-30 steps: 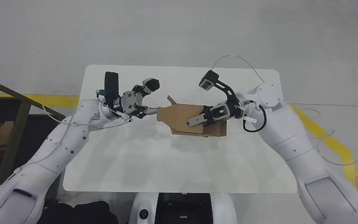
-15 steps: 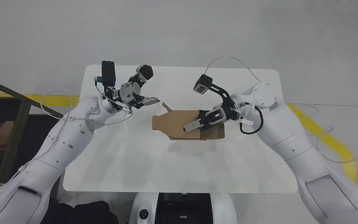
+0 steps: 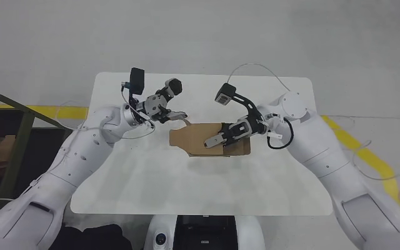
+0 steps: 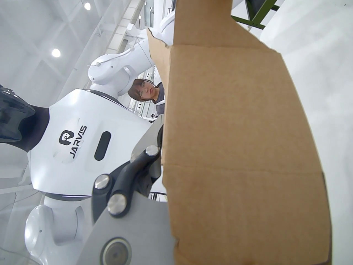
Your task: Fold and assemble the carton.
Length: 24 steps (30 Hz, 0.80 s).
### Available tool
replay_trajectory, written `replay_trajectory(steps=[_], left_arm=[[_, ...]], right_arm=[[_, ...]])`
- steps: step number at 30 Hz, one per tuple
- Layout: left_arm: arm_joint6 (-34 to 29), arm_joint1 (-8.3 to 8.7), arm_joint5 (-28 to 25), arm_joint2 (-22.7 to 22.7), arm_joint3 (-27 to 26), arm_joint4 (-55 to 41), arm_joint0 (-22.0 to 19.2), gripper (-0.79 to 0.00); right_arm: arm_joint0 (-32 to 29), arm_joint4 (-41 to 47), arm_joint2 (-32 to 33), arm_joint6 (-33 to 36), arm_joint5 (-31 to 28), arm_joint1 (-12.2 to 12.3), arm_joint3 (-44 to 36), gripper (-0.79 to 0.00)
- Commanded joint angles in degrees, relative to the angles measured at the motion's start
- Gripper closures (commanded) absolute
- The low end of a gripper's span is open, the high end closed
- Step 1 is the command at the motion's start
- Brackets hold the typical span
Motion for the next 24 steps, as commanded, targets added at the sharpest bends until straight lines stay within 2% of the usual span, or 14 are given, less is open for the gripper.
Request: replay_trajectory(steps=[1,13,24], left_arm=[[-0.4,-0.01,0.1,-0.2,-0.6,-0.5,0.1,-0.785],[-3.5,1.52,0.1,-0.6,-6.2,-3.4,3.0,-0.785],[-6.1,2.46,0.1,0.3,-8.6,-4.0,3.1,-0.785]], right_arm=[[-0.1,0.3,0.2,0.0,0.0,0.0,0.3,0.000],[-0.7,0.3,1.8,0.0,0.0,-0.3,0.7,0.000],[-1.0,-0.3,2.4,0.0,0.0,-0.5,0.0,0.000]])
